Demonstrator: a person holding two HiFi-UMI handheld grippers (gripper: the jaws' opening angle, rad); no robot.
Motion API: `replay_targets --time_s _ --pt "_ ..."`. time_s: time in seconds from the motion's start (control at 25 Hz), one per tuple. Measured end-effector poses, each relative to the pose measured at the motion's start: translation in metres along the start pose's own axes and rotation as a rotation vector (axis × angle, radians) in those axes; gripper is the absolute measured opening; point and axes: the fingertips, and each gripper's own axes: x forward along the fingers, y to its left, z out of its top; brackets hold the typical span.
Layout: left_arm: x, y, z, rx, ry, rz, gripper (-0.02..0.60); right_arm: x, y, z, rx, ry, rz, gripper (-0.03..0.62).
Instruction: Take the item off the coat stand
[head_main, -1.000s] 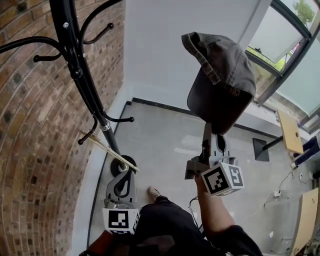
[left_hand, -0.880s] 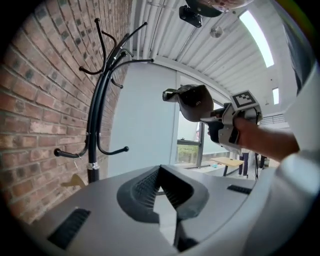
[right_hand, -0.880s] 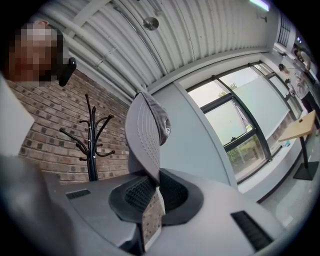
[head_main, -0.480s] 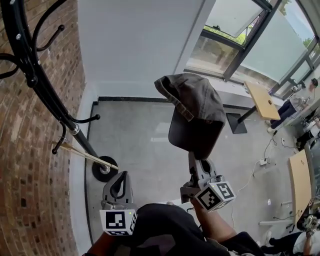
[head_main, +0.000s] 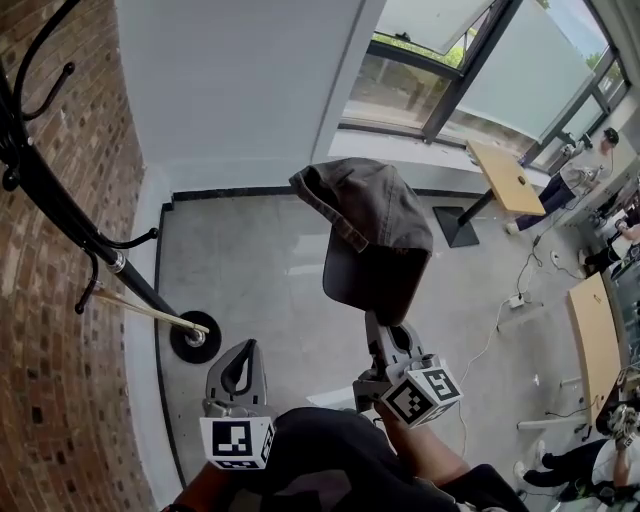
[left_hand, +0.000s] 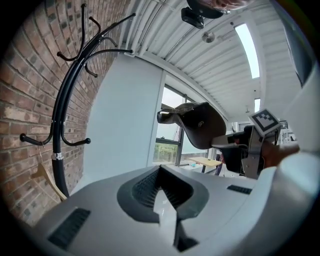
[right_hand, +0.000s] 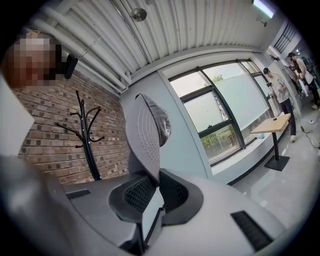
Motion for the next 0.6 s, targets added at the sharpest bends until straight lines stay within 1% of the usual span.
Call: replay_targets --time_s 0.16,0.32,0.6 --pt "0.008 -0.031 0.001 0.024 0.001 -0.013 0.026 -0.021 -0.025 -0.003 0.019 0.007 -0.01 0.034" --pt "0.017 -0.071 -0.001 0.055 0.007 -0.02 0.026 -0.047 -0.054 -0.01 0.044 0.03 0.006 0.034" --pt "0.035 -0.157 -0.017 0.096 0.037 -0.033 0.026 -0.101 -0.115 -0.011 0.032 0.057 0.031 0.034"
